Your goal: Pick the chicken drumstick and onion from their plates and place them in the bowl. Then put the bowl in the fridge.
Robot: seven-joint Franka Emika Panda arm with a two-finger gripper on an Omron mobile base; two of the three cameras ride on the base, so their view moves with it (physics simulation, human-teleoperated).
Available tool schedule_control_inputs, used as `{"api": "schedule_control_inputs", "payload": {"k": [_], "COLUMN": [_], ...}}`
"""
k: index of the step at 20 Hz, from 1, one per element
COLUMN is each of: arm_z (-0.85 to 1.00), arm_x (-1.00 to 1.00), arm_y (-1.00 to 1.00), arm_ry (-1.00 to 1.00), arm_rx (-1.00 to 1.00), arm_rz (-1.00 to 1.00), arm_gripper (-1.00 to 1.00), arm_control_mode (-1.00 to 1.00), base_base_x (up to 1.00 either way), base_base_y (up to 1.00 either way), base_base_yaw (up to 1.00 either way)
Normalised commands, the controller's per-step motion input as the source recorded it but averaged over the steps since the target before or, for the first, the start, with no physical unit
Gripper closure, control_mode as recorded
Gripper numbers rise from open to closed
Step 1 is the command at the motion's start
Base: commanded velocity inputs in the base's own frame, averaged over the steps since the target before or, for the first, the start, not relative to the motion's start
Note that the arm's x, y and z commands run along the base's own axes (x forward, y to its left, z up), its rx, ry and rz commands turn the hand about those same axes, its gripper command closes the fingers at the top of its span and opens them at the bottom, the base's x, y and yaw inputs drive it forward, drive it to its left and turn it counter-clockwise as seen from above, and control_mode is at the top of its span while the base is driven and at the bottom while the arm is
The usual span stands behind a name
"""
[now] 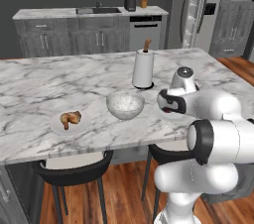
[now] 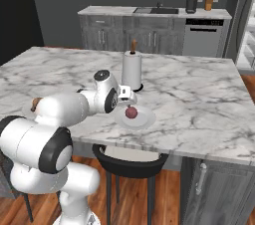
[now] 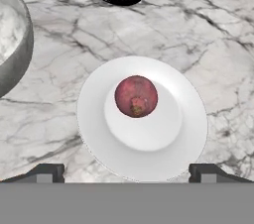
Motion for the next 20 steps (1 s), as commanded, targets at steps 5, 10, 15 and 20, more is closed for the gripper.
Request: {"api": "schedule_control_inputs", "payload": {"k": [5,10,15,20], "arm_z": [-0.23,-0.23,-0.19,-0.17], "arm_x": [0.21,0.17,0.2,0.34], "arm_y": [-0.09,-0.1,-0.03,-0.02], "arm_ry": [0.03,0.09,0.09,0.14], "arm_rx": [0.0,0.0,0.0,0.0], "arm_rz": [-0.05,-0.06,-0.02,0.0], "arm_gripper": [-1.0,-1.0,-1.0,-1.0], "arm_control_mode": [-1.0,-1.0,-1.0,-1.0], "base_base_x": [0.0,0.0,0.0,0.0], "base_base_y": [0.0,0.0,0.0,0.0], "base_base_yaw": [0.0,0.0,0.0,0.0]}}
